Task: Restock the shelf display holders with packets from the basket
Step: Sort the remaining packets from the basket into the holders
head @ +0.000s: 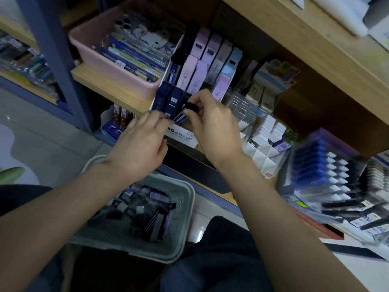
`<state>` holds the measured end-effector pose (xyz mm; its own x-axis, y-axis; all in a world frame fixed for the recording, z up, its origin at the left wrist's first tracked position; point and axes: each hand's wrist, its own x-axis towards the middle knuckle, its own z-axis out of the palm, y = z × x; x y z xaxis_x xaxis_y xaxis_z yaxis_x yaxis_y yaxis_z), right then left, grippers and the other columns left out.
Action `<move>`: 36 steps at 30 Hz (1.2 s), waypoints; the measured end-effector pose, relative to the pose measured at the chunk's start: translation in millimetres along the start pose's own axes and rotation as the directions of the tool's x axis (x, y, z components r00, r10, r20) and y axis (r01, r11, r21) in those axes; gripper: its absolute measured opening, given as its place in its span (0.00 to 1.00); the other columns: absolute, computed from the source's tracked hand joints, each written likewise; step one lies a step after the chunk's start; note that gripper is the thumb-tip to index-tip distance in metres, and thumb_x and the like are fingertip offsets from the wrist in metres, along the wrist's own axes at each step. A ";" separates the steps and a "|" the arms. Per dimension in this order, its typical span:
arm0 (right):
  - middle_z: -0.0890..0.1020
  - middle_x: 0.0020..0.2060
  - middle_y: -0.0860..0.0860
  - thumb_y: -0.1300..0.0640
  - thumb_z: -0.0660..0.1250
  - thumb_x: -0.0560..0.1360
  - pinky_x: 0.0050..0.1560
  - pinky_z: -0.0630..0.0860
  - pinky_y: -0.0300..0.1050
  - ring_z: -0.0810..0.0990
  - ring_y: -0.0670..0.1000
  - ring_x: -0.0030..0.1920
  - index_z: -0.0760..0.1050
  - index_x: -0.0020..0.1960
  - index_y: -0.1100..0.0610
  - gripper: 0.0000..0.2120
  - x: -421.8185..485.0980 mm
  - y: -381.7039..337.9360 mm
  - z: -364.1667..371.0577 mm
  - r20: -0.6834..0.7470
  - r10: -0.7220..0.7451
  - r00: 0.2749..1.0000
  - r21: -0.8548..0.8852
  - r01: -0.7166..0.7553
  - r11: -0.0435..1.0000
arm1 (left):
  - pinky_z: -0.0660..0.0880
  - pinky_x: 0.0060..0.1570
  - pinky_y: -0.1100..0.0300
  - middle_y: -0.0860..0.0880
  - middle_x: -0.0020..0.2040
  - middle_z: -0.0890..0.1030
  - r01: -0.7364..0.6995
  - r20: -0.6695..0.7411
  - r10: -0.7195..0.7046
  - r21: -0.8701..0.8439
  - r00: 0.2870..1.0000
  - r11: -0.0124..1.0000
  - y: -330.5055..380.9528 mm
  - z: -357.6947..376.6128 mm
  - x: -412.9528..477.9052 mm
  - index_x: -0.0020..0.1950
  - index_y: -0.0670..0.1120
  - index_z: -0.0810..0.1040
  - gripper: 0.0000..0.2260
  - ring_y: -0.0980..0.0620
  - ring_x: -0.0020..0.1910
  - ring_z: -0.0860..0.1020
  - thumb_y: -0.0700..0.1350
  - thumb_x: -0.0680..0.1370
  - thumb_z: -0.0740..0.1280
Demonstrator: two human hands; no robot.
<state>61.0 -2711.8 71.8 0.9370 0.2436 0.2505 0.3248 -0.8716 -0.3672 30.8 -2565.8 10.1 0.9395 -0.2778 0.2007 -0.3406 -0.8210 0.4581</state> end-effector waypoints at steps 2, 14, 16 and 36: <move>0.80 0.45 0.51 0.54 0.65 0.77 0.40 0.72 0.44 0.77 0.52 0.46 0.75 0.55 0.55 0.09 3.3 1.0 2.0 -0.045 -0.018 0.999 -0.062 0.015 0.998 | 0.66 0.60 0.48 0.41 0.61 0.74 -0.007 0.001 0.007 -0.001 1.000 1.000 -1.1 0.3 -0.5 0.65 0.39 0.72 0.20 0.43 0.64 0.69 0.36 0.73 0.66; 0.80 0.47 0.53 0.55 0.68 0.75 0.52 0.73 0.48 0.75 0.53 0.53 0.77 0.55 0.54 0.10 20.1 -0.6 -1.4 0.107 0.067 0.992 -0.091 -0.058 0.994 | 0.64 0.61 0.50 0.43 0.63 0.71 -0.014 0.004 0.014 -0.010 1.000 1.000 -3.0 1.6 -2.4 0.67 0.40 0.70 0.21 0.45 0.66 0.66 0.38 0.74 0.65; 0.80 0.47 0.53 0.56 0.68 0.74 0.52 0.73 0.46 0.75 0.52 0.52 0.76 0.56 0.56 0.11 19.6 -2.3 5.8 0.083 0.048 0.995 -0.077 -0.042 0.996 | 0.64 0.61 0.50 0.43 0.63 0.71 -0.019 0.005 0.019 -0.011 1.000 1.000 -2.5 1.8 -1.9 0.67 0.40 0.70 0.21 0.44 0.66 0.66 0.38 0.74 0.65; 0.76 0.40 0.55 0.63 0.60 0.75 0.39 0.67 0.40 0.72 0.51 0.41 0.69 0.49 0.59 0.04 -59.9 -8.7 76.2 0.060 -0.499 0.864 0.001 0.500 0.866 | 0.60 0.45 0.57 0.46 0.48 0.74 0.097 0.060 -0.096 -0.007 0.994 0.995 -55.9 14.2 -71.5 0.57 0.43 0.75 0.19 0.46 0.48 0.72 0.50 0.74 0.52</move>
<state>11.9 -2686.4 -8.3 0.6552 0.6714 0.3463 0.7501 -0.6325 -0.1932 -16.8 -2507.2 -42.2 0.9684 -0.2267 0.1037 -0.2483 -0.8404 0.4817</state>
